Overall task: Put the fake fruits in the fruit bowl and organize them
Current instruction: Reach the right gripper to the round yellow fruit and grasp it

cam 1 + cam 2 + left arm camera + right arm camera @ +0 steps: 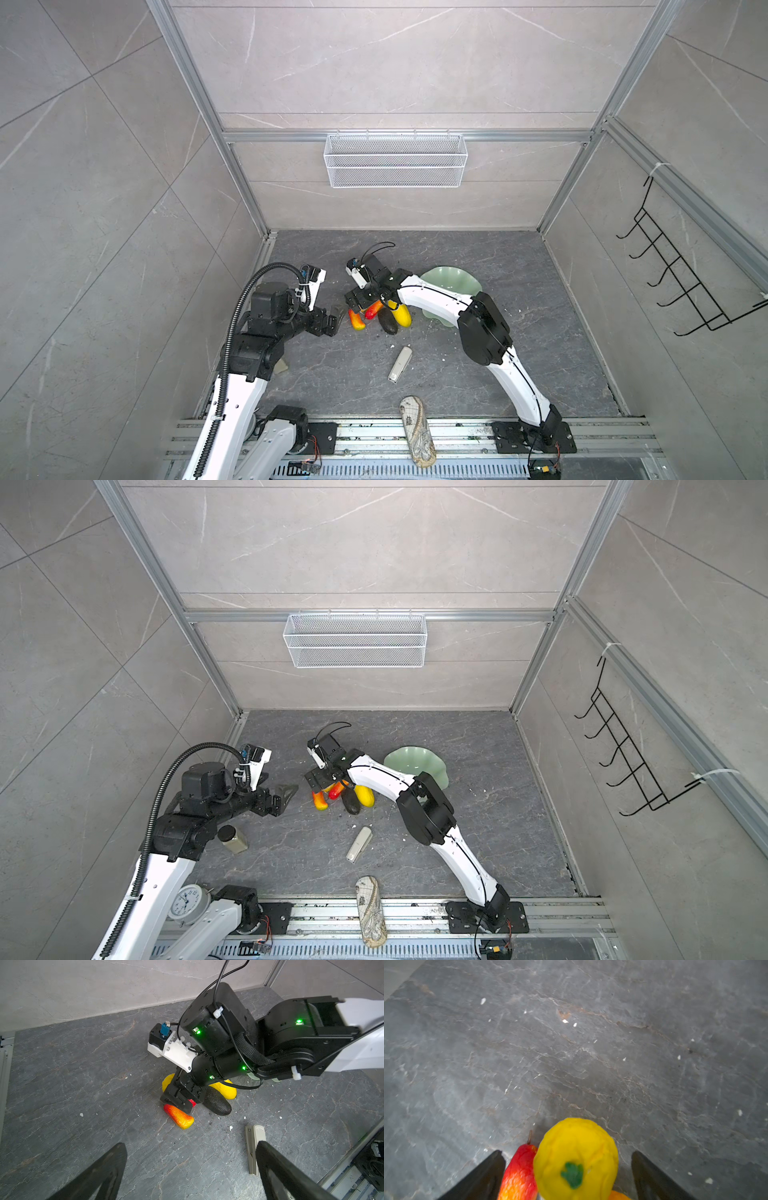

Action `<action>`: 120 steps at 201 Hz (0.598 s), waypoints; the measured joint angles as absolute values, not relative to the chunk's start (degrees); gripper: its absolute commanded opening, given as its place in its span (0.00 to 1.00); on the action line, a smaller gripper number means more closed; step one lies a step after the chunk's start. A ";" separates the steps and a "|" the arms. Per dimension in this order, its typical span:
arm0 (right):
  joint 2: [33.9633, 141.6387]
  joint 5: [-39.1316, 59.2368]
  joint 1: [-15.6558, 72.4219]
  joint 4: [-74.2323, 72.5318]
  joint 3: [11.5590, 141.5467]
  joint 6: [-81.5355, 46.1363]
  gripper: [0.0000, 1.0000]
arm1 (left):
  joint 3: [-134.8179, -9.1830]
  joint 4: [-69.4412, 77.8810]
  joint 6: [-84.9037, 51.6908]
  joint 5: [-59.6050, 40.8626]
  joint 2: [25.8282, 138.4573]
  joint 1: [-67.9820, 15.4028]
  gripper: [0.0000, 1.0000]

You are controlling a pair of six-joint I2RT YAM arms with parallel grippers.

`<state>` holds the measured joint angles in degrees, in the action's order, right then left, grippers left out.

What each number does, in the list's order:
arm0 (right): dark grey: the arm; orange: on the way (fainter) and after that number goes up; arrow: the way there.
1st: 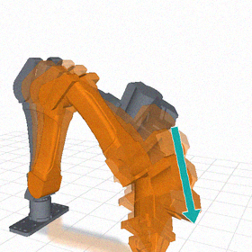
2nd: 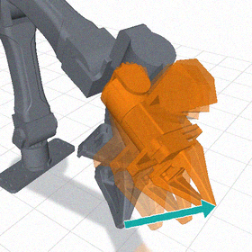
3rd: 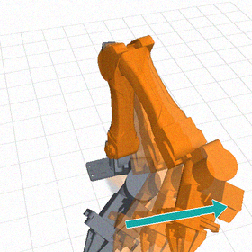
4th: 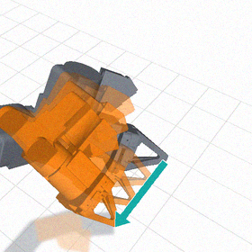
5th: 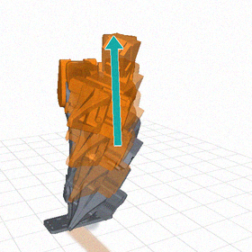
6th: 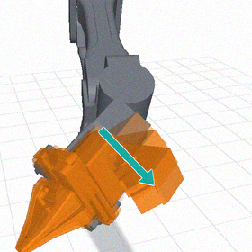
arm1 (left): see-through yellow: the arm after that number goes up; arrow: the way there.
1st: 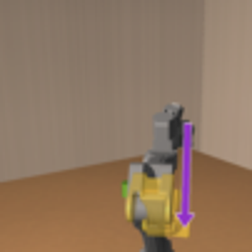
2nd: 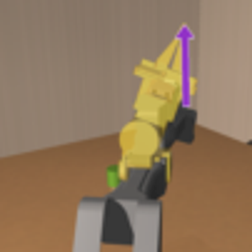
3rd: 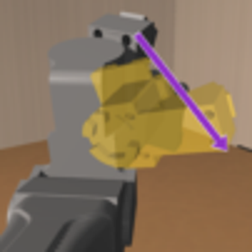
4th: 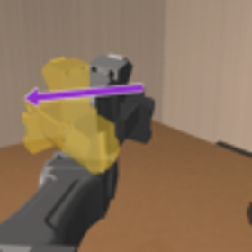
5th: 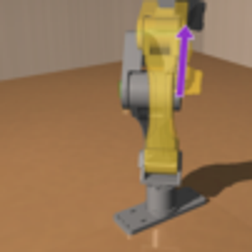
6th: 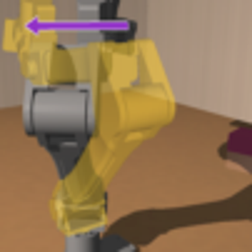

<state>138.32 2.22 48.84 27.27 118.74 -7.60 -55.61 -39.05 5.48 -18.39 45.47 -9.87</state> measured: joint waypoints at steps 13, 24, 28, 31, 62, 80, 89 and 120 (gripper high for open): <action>139.48 1.83 48.84 27.97 120.29 -8.01 0.80 | -55.61 -39.05 5.50 -18.48 45.45 -9.85 1.00; 140.29 1.52 48.84 28.29 121.30 -8.58 0.73 | -55.61 -39.05 5.58 -18.55 45.45 -9.85 1.00; 140.46 1.50 48.84 28.32 121.43 -8.45 0.71 | -55.61 -39.05 5.61 -18.55 45.45 -9.85 1.00; 140.57 1.43 48.84 28.38 121.47 -8.82 0.69 | -55.61 -39.05 5.63 -18.55 45.45 -9.85 1.00; 141.01 1.21 48.84 28.91 122.15 -9.50 0.55 | -55.61 -39.05 5.80 -18.57 45.43 -9.69 1.00; 141.01 1.04 48.84 29.78 122.61 -9.21 0.53 | -55.61 -39.05 5.82 -18.57 45.41 -9.61 1.00; 141.01 1.04 48.84 30.22 122.96 -9.04 0.52 | -55.61 -39.05 5.82 -18.57 45.39 -9.61 1.00; 139.48 1.06 48.84 31.24 123.28 -7.68 0.49 | -55.61 -39.05 5.82 -18.55 45.32 -9.61 1.00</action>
